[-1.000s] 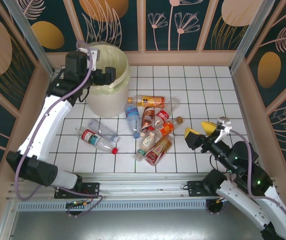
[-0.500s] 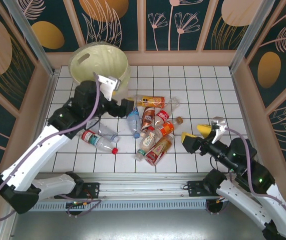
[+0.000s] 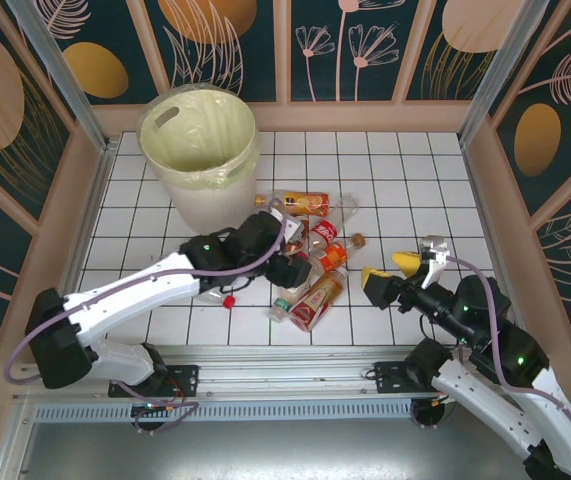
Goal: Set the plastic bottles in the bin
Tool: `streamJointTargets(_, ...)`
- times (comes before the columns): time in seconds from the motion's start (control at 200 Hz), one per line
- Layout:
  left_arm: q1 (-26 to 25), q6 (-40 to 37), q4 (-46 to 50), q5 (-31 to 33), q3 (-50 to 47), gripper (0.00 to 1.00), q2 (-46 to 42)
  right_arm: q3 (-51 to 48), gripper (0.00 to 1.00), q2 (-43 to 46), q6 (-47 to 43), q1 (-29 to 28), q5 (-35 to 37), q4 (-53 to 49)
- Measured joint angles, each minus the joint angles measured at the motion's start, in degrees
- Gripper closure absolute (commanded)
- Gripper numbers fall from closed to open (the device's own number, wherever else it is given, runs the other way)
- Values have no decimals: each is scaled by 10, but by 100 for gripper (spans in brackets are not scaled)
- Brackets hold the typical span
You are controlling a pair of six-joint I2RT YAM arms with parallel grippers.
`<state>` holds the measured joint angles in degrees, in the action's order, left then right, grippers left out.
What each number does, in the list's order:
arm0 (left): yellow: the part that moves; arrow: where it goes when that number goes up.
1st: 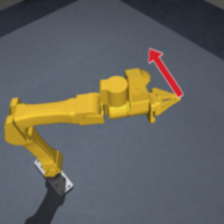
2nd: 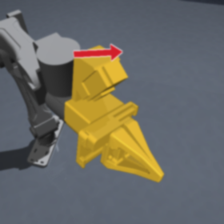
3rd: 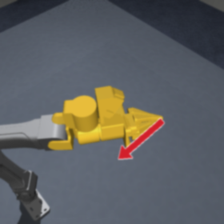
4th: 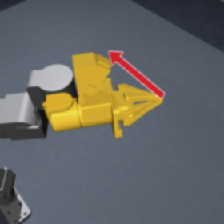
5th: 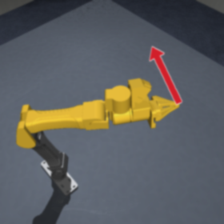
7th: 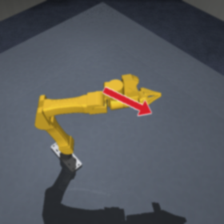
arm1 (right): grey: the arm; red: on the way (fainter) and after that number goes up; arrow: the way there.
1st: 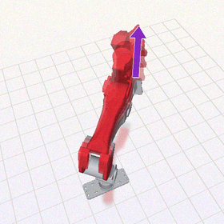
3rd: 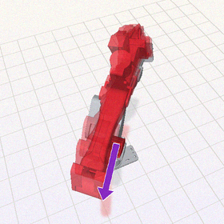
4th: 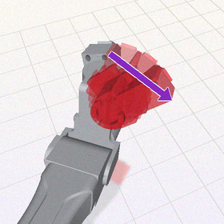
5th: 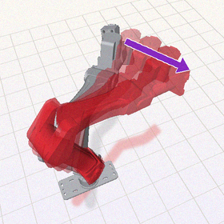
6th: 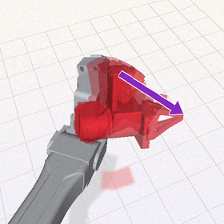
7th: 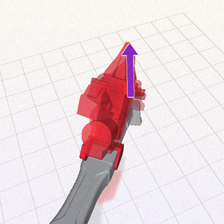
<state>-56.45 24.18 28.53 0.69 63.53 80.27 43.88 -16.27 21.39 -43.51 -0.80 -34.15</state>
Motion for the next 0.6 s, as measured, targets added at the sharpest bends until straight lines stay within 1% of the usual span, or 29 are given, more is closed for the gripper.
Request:
streamJointTargets(0.19, 0, 35, -1, -2, -13, 22, 48, 0, 1, -3, 0, 0, -4, 0)
streamJointTargets(0.345, 0, 46, -17, -16, -17, 22, 88, 0, 1, -3, 0, 0, -7, 0)
streamJointTargets(0.601, 0, 57, -22, -11, -16, 23, 161, 0, 1, -3, 0, 0, -7, 0)
